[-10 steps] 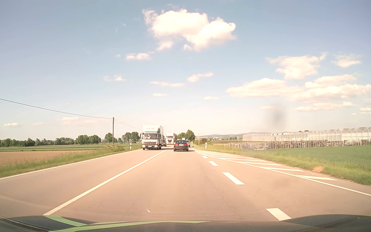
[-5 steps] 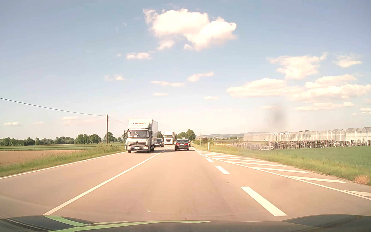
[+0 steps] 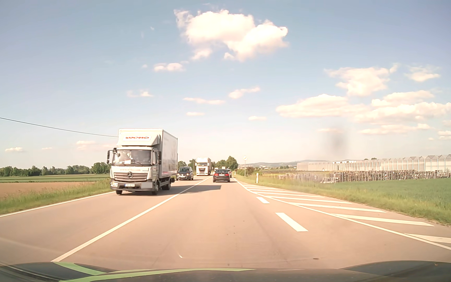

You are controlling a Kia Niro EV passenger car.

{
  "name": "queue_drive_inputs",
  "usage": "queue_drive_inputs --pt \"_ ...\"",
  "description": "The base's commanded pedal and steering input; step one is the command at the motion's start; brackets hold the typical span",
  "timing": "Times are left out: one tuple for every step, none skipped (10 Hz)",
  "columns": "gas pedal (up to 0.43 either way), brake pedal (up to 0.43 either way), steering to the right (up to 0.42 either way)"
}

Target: Follow the waypoints while adhering to traffic rules and regulations

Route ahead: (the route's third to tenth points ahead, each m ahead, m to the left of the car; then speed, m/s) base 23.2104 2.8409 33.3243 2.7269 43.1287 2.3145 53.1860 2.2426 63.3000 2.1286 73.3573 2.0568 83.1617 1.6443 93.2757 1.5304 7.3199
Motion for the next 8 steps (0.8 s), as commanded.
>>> queue_drive_inputs --pt "0.110 0.000 -0.002" --pt "0.110 0.000 -0.001" --pt "0.110 0.000 -0.001" --pt "0.110 0.000 0.000" --pt "0.098 0.000 0.000" --pt "0.098 0.000 0.000" --pt "0.098 0.000 0.000" --pt "0.098 0.000 0.000"
